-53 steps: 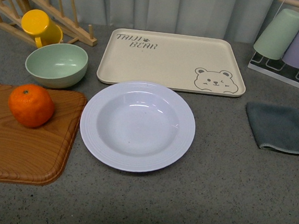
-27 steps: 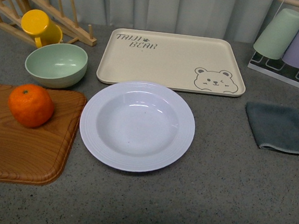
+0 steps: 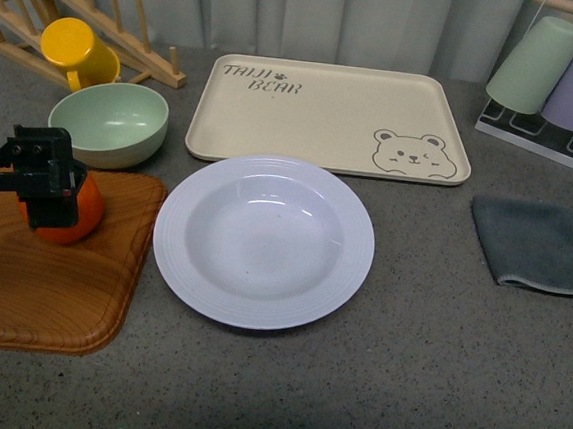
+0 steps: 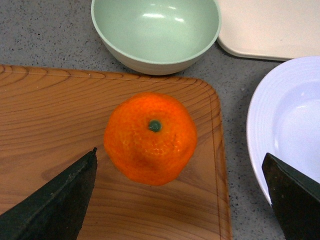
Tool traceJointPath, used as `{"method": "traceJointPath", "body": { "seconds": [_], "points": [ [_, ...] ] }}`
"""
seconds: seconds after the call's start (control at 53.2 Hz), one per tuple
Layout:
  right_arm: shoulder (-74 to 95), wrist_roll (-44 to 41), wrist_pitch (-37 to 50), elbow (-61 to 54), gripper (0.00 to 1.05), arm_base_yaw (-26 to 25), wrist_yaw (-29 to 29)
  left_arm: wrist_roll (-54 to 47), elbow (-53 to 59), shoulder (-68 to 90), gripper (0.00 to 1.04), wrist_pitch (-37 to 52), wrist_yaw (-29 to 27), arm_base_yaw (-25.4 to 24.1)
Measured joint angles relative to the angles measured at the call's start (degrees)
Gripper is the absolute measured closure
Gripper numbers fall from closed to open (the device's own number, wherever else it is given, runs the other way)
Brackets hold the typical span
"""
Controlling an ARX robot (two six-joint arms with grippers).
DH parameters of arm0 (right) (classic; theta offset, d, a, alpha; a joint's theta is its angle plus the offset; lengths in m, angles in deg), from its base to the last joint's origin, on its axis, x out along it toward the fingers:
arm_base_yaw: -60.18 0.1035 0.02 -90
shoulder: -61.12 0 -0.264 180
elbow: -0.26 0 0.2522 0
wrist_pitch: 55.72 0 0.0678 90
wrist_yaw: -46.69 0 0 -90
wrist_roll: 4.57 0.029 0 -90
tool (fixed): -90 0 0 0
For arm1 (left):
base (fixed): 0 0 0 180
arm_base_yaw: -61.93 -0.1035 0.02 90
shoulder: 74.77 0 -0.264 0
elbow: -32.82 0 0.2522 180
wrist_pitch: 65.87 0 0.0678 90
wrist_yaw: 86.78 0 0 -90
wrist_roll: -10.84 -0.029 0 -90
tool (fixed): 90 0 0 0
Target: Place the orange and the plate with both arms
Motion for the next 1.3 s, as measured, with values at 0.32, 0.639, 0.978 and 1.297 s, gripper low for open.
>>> {"method": "traceJointPath", "body": {
  "seconds": [0.32, 0.639, 0.978, 1.297],
  "points": [
    [0.0, 0.0, 0.0, 0.0, 0.09, 0.0, 0.0, -1.2, -5.2, 7.2, 0.06, 0.3, 0.2, -2.6],
    [0.0, 0.0, 0.0, 0.0, 0.09, 0.0, 0.0, -1.5, -9.9, 12.3, 0.23, -0.2, 1.1, -3.9],
    [0.0, 0.0, 0.0, 0.0, 0.09, 0.0, 0.0, -1.4, -9.9, 11.8, 0.47, -0.6, 2.2, -4.2],
    [0.0, 0.0, 0.0, 0.0, 0.09, 0.0, 0.0, 2.1, -11.0, 5.0, 0.47, -3.4, 0.9, 3.8]
  ]
}}
